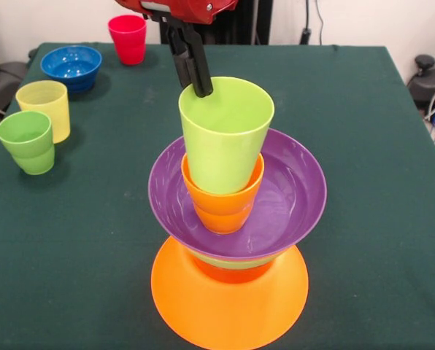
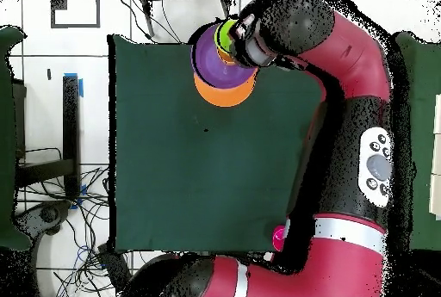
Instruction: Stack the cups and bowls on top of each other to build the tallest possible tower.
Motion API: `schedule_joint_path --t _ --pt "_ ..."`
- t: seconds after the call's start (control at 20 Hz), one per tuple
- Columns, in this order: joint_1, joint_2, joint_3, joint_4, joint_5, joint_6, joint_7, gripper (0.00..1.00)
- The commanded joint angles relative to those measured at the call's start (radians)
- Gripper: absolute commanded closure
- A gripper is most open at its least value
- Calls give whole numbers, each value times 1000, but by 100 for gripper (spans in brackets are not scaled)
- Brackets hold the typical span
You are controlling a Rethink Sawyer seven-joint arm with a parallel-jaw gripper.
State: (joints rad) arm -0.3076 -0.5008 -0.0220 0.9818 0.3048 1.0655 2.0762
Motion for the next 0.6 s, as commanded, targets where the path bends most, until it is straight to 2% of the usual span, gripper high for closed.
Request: schedule_joint_path --t 0.05,0.1,0.15,0.6 --pt "-18 -6 109 125 -72 -15 -171 100" --pt "-19 -4 111 122 -73 -17 -171 100" --pt "-20 -4 115 123 -74 -18 -170 0" --pt "-18 -3 115 121 -80 24 -148 0"
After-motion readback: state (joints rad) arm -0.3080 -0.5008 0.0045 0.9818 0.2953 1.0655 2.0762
